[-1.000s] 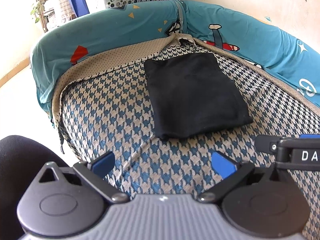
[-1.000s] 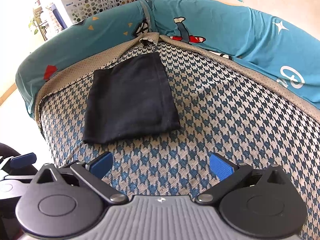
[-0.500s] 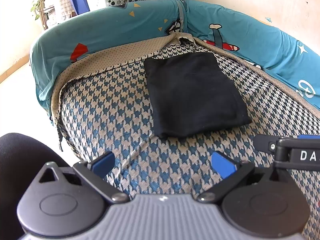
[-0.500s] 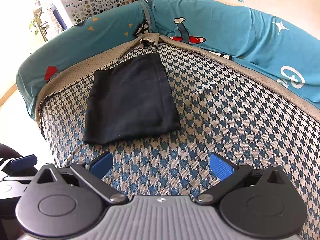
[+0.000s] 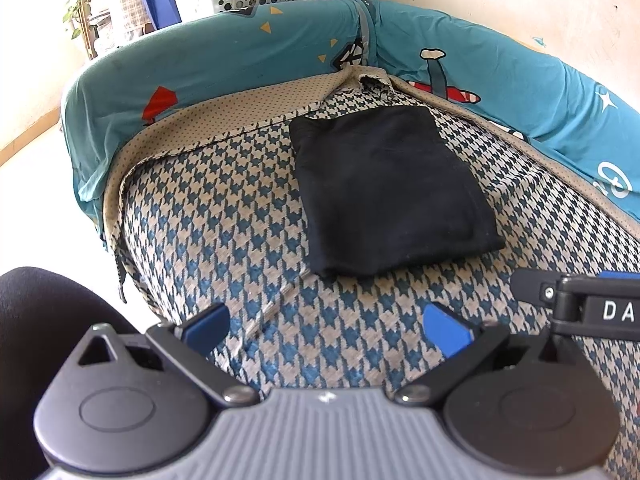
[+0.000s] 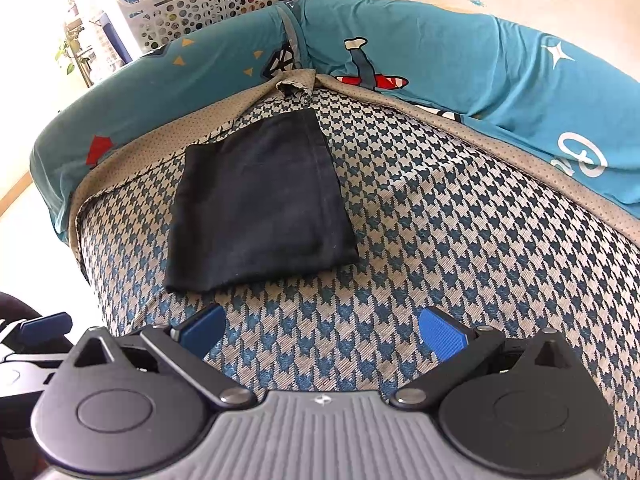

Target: Fold clothes

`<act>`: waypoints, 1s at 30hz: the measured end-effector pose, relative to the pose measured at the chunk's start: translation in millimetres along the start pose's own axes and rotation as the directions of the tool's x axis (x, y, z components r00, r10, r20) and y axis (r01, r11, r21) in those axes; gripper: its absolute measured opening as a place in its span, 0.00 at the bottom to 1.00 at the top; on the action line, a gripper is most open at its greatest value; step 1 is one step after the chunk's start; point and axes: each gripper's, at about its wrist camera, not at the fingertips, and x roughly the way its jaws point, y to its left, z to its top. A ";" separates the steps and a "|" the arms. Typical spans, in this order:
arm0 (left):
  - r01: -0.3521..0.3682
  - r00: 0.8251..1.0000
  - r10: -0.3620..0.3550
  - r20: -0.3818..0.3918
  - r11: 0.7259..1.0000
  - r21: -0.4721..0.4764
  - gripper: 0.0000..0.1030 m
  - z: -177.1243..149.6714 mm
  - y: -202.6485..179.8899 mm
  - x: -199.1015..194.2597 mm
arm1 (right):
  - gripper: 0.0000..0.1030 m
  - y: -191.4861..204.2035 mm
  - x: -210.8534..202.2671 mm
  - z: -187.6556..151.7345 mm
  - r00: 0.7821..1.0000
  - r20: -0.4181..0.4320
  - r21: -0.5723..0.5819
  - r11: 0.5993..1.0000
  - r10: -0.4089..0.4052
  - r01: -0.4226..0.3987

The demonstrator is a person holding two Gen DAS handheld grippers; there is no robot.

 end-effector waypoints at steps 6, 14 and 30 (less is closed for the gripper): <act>-0.002 1.000 0.002 0.000 1.000 0.001 1.00 0.3 0.1 0.1 | 1.00 -0.1 -0.2 0.1 1.000 0.002 0.002 1.000 0.000 0.000; -0.010 1.000 0.010 -0.004 1.000 -0.001 1.00 0.0 1.3 1.2 | 1.00 0.7 -0.2 0.3 1.000 0.002 -0.004 1.000 0.001 -0.001; -0.003 1.000 0.003 -0.010 1.000 -0.001 1.00 -0.8 3.3 3.1 | 1.00 1.2 1.6 0.7 1.000 -0.004 -0.007 1.000 0.002 -0.002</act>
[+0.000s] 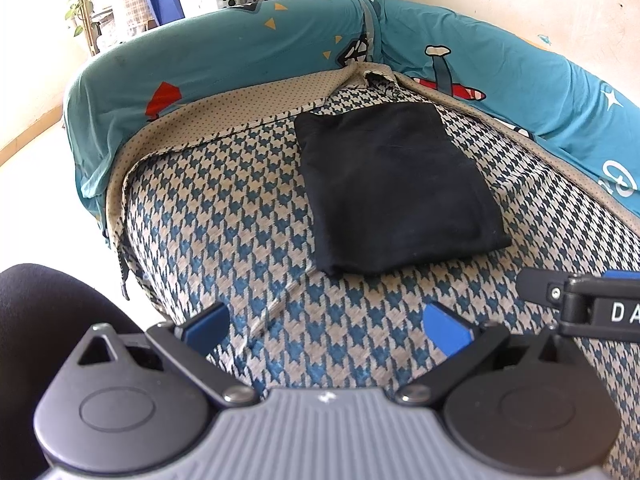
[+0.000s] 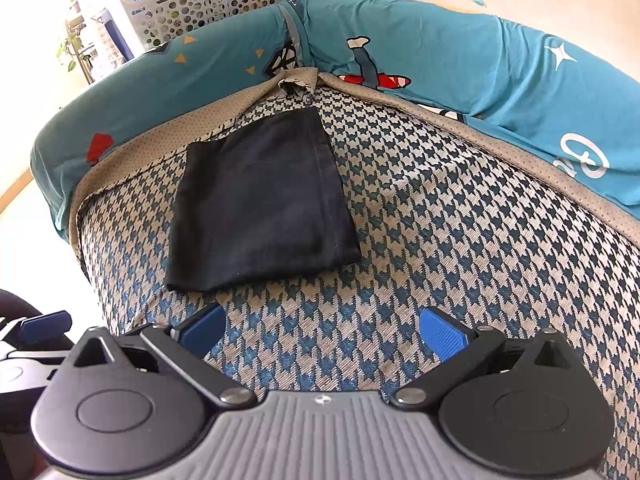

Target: Fold clothes

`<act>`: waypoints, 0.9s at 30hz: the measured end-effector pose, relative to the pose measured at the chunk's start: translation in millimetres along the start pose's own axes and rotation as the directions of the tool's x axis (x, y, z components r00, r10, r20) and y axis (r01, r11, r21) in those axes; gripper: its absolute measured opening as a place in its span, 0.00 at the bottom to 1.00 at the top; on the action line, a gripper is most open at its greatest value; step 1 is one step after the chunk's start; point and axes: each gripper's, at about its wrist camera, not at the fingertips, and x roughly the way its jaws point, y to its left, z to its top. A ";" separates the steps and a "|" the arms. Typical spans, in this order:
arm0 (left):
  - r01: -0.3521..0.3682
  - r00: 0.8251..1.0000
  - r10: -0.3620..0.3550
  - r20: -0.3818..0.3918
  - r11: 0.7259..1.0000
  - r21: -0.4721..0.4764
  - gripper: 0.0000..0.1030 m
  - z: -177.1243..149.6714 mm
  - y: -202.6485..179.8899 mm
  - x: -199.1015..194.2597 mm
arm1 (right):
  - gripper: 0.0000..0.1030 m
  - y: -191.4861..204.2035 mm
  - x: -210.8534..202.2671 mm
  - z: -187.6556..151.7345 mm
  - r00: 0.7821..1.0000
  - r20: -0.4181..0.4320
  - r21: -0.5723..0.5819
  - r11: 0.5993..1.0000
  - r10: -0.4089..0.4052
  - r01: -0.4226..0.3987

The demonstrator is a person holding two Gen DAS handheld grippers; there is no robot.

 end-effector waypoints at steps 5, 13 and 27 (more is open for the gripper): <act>0.003 1.000 -0.003 0.002 1.000 0.004 1.00 -0.1 -0.2 -0.1 | 1.00 0.5 -0.4 0.3 1.000 0.001 -0.002 1.000 0.000 0.000; 0.004 1.000 -0.004 -0.006 1.000 0.006 1.00 -0.7 0.1 3.0 | 1.00 1.9 -0.6 -0.4 1.000 0.001 -0.011 1.000 0.001 -0.001; 0.007 1.000 -0.007 -0.026 1.000 0.011 1.00 -2.6 0.2 10.1 | 1.00 5.8 2.0 -1.0 1.000 -0.008 -0.028 1.000 0.003 -0.003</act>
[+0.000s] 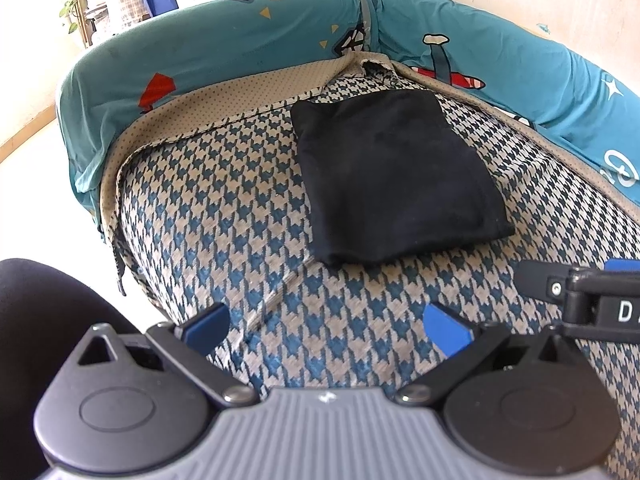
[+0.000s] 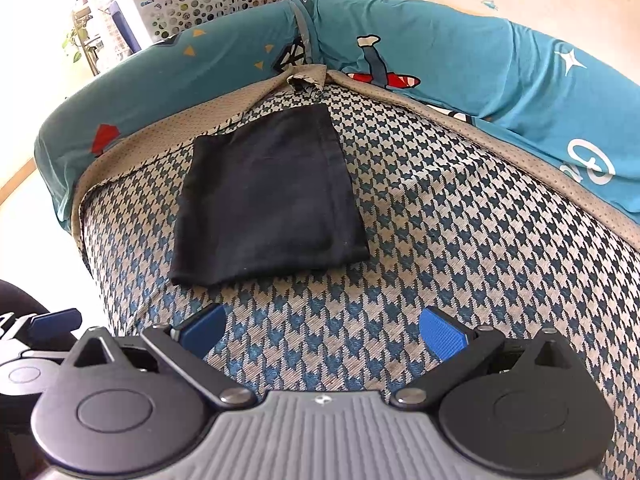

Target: Fold clothes

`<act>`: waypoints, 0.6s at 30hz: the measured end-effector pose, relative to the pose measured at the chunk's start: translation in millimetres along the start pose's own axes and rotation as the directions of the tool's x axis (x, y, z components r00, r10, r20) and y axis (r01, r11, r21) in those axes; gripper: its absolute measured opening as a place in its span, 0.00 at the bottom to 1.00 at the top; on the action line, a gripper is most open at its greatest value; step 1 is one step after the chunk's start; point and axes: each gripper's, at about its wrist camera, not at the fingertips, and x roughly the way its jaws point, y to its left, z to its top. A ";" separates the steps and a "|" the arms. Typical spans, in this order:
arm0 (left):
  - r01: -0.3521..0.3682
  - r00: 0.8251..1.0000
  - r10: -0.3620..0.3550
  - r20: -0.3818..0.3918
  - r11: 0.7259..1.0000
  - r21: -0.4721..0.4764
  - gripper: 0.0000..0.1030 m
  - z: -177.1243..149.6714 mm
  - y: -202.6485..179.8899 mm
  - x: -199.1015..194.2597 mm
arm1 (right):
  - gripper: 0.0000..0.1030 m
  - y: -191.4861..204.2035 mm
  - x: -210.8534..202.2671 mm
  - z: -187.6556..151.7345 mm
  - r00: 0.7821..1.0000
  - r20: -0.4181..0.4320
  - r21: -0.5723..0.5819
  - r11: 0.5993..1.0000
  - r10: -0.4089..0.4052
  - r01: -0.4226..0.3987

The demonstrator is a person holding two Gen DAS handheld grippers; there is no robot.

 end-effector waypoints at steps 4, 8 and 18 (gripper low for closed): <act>0.006 1.000 -0.006 -0.008 1.000 -0.005 1.00 -0.3 0.5 0.9 | 1.00 0.7 0.6 0.2 1.000 -0.002 -0.003 1.000 0.002 -0.002; 0.002 1.000 -0.002 -0.009 1.000 -0.001 1.00 0.0 -0.3 1.2 | 1.00 0.2 1.0 0.3 1.000 -0.002 -0.003 1.000 -0.001 0.001; 0.006 1.000 -0.006 -0.018 1.000 -0.004 1.00 -0.3 0.5 2.5 | 1.00 -0.5 0.9 0.7 1.000 0.002 0.004 1.000 -0.001 0.001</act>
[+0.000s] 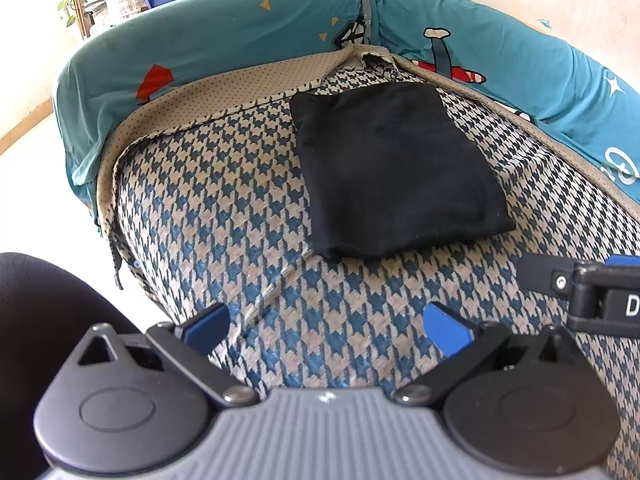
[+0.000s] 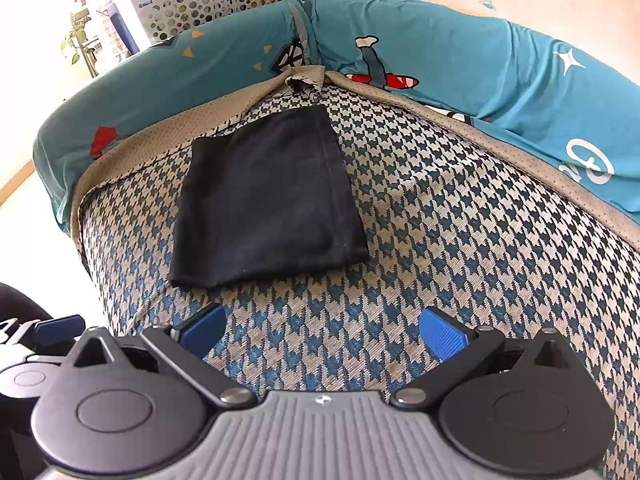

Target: Fold clothes

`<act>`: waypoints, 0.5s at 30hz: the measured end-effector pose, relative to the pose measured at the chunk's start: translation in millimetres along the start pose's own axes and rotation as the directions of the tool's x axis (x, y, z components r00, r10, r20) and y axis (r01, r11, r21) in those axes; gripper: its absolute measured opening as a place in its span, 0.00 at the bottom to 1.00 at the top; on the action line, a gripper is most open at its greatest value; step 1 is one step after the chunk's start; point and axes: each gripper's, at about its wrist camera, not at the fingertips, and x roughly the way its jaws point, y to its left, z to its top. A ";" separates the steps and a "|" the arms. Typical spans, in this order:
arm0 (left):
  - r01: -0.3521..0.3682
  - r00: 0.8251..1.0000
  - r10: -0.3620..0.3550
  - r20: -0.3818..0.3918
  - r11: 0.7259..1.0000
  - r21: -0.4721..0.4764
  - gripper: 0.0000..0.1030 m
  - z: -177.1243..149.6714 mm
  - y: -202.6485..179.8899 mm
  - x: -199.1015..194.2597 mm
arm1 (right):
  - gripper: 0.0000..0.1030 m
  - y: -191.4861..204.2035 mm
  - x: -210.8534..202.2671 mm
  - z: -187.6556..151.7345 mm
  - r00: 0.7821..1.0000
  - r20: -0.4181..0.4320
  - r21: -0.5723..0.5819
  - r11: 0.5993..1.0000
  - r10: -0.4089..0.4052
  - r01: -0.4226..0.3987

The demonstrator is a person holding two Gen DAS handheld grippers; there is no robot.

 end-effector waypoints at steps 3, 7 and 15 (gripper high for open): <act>-0.001 1.000 0.001 -0.002 1.000 0.001 1.00 -0.2 -0.1 0.8 | 1.00 0.5 0.6 -0.1 1.000 -0.002 -0.001 1.000 0.000 0.000; 0.000 1.000 0.000 -0.001 1.000 0.001 1.00 0.0 0.5 0.9 | 1.00 0.7 1.1 -0.3 1.000 -0.005 -0.002 1.000 -0.001 0.001; 0.002 1.000 -0.002 0.000 1.000 0.004 1.00 0.0 0.4 1.0 | 1.00 0.7 2.0 -0.7 1.000 -0.007 0.000 1.000 -0.002 0.002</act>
